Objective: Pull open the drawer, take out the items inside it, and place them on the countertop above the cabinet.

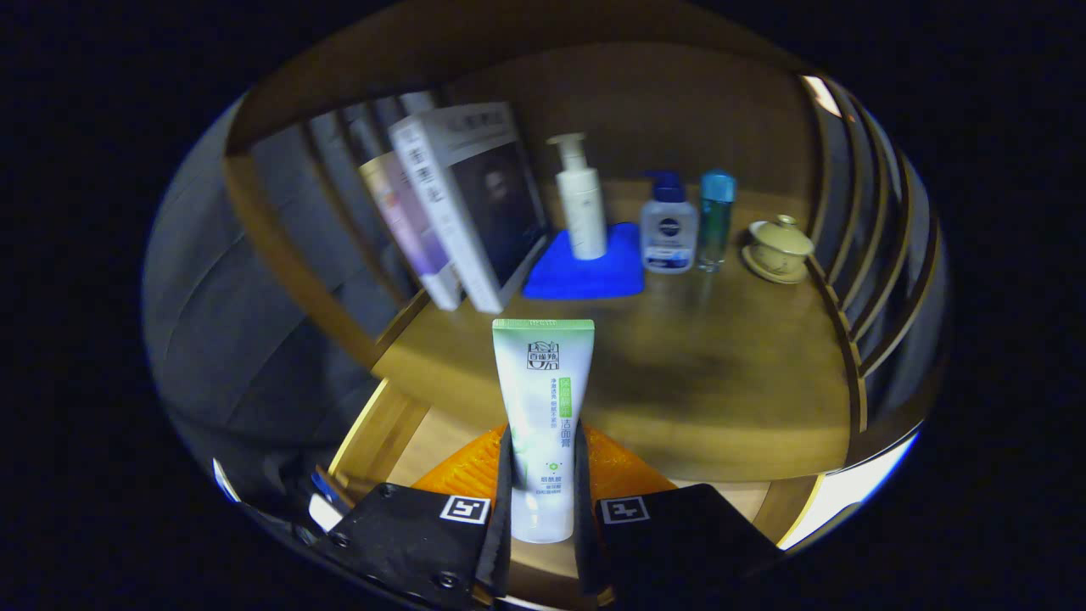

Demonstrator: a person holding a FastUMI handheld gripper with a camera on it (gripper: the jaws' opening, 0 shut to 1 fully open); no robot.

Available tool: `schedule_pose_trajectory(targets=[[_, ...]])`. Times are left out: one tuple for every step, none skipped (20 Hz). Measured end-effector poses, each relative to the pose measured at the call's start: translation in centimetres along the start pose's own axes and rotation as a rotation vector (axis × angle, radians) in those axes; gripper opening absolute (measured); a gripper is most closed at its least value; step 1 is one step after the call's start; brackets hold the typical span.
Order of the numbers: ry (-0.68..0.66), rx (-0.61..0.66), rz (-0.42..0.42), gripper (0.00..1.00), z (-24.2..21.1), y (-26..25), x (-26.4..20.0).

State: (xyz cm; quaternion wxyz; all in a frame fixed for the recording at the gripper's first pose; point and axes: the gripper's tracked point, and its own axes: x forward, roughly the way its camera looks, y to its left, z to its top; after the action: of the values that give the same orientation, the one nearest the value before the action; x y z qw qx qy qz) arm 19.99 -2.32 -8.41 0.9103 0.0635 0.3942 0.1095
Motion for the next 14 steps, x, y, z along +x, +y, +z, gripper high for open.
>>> schedule_pose_trajectory(targets=[[0.002, 0.04, -0.034, 0.33, 0.3, -0.9, 0.7], [0.002, 0.069, -0.056, 0.33, 0.7, -1.6, 1.7], [0.0, 0.093, -0.075, 0.33, 1.1, -2.1, 2.4], [0.002, 0.121, -0.08, 0.33, 1.4, -2.5, 3.2], [0.005, 0.156, -0.079, 0.33, 1.7, -2.7, 4.1], [0.011, 0.195, -0.079, 0.33, 1.8, -2.8, 4.7], [0.016, 0.218, -0.088, 0.33, 1.7, -3.0, 5.3], [0.01, 0.234, -0.089, 0.33, 2.1, -3.0, 5.8], [0.006, 0.249, -0.093, 0.33, 2.5, -3.0, 5.9], [0.005, 0.262, -0.089, 0.35, 2.5, -2.9, 6.1], [0.004, 0.275, -0.083, 0.34, 2.6, -2.7, 6.4], [0.009, 0.283, -0.083, 0.35, 2.7, -2.7, 6.7], [0.015, 0.285, -0.082, 0.38, 2.4, -2.7, 7.0], [0.027, 0.279, -0.084, 0.4, 2.1, -2.7, 7.2]])
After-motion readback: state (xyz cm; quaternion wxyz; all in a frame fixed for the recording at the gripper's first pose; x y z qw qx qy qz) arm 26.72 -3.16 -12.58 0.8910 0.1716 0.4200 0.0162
